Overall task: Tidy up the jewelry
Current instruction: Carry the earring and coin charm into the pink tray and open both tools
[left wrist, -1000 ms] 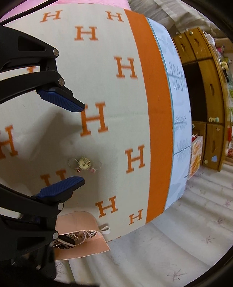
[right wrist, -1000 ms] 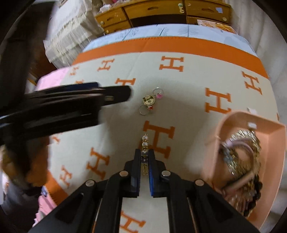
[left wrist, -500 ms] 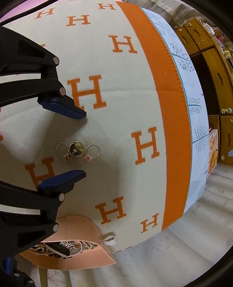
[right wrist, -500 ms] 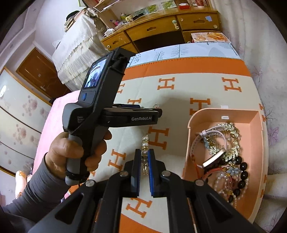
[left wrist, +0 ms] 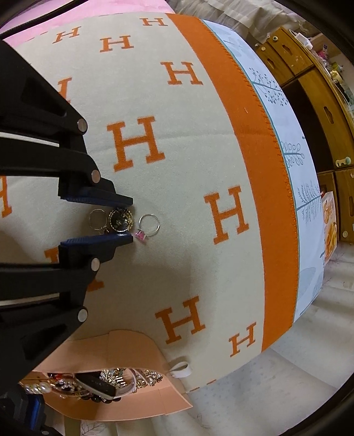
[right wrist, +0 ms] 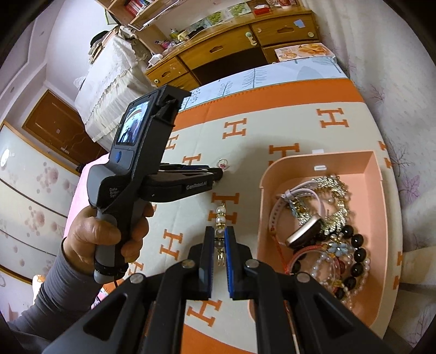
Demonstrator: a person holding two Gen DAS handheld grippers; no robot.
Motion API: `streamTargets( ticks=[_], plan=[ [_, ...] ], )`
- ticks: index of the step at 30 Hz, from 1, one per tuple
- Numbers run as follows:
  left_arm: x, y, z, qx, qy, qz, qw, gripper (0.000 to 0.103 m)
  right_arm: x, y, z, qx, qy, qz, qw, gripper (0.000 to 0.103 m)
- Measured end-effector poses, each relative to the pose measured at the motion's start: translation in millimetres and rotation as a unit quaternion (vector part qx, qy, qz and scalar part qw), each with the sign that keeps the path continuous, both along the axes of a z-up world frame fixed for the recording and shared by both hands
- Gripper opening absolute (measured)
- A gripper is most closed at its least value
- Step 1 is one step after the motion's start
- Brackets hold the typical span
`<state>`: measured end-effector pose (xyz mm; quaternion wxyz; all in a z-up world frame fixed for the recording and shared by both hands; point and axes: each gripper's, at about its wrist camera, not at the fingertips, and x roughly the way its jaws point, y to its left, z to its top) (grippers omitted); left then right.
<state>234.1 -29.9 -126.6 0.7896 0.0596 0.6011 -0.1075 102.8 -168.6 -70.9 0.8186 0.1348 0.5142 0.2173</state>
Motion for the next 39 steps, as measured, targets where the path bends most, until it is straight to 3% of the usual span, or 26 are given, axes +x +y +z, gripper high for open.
streamTargets(
  ticks=[7, 14, 19, 24, 28, 29, 32, 34, 39],
  plan=[
    [-23.8, -3.6, 41.6, -0.027, -0.038, -0.011, 0.9989, 0.017, -9.3, -27.4, 19.1, -0.001, -0.035, -0.032, 0.999, 0.007],
    [-57.7, -45.3, 83.3, -0.072, -0.068, -0.073, 0.9924, 0.017, -7.3, -72.5, 29.1, -0.036, -0.07, -0.122, 0.989, 0.007],
    [-67.8, -76.5, 84.4, -0.093, -0.061, -0.101, 0.9886, 0.017, 1.8, -83.2, 14.4, -0.059, -0.058, -0.141, 0.987, 0.007],
    [-64.9, -93.3, 73.0, -0.114, -0.042, -0.099, 0.9876, 0.017, 11.8, -78.1, -1.0, -0.101, -0.049, -0.141, 0.984, 0.008],
    [-64.0, -96.9, 65.4, -0.111, -0.041, -0.094, 0.9885, 0.018, 13.7, -79.5, -9.2, -0.09, -0.034, -0.139, 0.986, 0.008],
    [-64.9, -97.3, 63.8, -0.105, -0.045, -0.091, 0.9893, 0.019, 13.3, -79.6, -10.0, -0.088, -0.033, -0.139, 0.986, 0.008],
    [-67.0, -94.9, 59.4, -0.102, -0.049, -0.087, 0.9898, 0.037, 9.8, -79.2, -10.9, -0.088, -0.035, -0.137, 0.986, 0.008],
    [-71.1, -90.6, 57.9, -0.105, -0.053, -0.08, 0.9899, 0.055, 6.8, -77.9, -10.6, -0.09, -0.037, -0.134, 0.986, 0.008],
    [-83.1, -77.4, 60.6, -0.103, -0.066, -0.068, 0.9901, 0.058, -1.0, -70.7, -8.0, -0.096, -0.041, -0.125, 0.987, 0.008]
  ],
)
